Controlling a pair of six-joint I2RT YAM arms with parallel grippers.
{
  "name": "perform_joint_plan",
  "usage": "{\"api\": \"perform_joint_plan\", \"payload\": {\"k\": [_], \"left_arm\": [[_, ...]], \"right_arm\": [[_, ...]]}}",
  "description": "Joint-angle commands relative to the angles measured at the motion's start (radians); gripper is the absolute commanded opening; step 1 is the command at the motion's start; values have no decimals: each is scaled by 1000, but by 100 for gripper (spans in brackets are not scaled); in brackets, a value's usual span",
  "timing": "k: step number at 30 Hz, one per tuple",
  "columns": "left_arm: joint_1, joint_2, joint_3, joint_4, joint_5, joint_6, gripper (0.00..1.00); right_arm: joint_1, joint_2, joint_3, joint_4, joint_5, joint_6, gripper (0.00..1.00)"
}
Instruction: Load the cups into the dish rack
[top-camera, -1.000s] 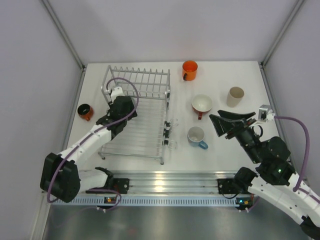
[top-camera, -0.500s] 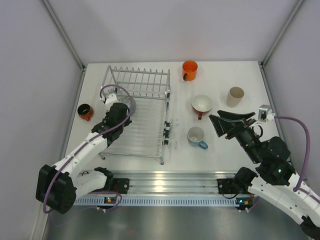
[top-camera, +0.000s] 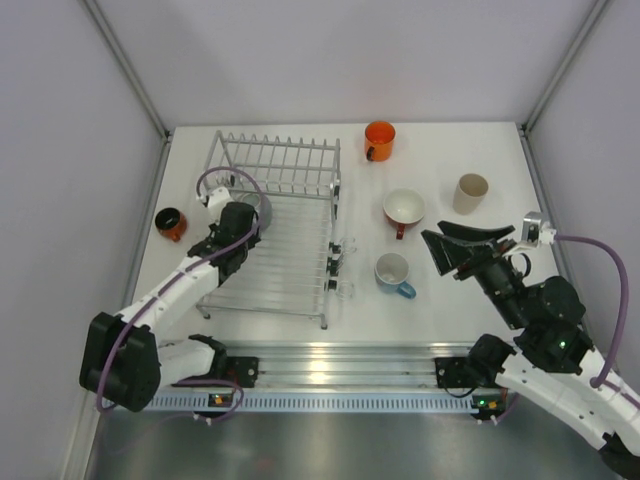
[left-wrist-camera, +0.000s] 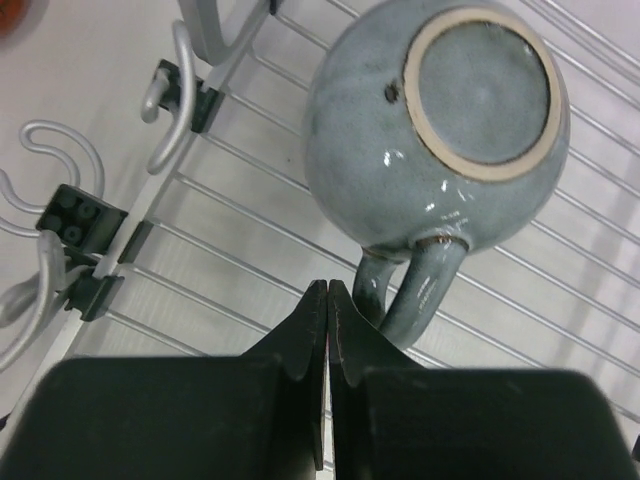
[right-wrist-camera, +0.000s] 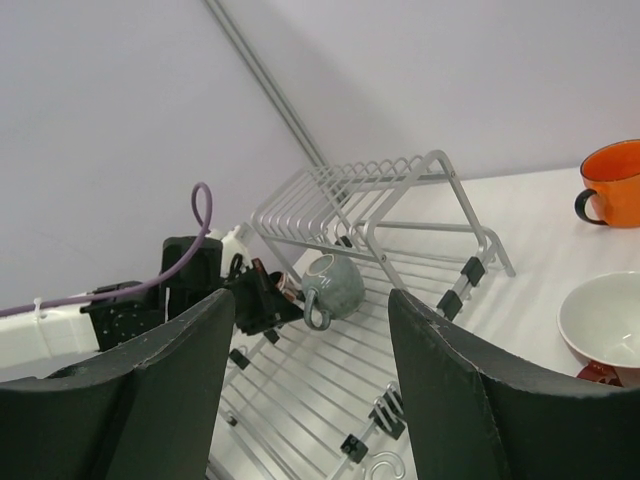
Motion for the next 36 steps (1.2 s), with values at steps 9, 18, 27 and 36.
{"api": "perform_joint_plan", "payload": {"k": [9,18,27,36], "left_arm": [[76,-39,-25,209,15,-53,0],[101,-58,-14,194,57,-16,0],[61,-181,-26,35,126,39,0],[-9,-177,-77,30,209,12,0]], "right_arm": [[12,-11,28,15,0,-6,64],[12,-24,36,-22,8,-9,64],[10,-23,23,-17,14,-15,64],[12,-11,34,-13,6,-21,64]]}}
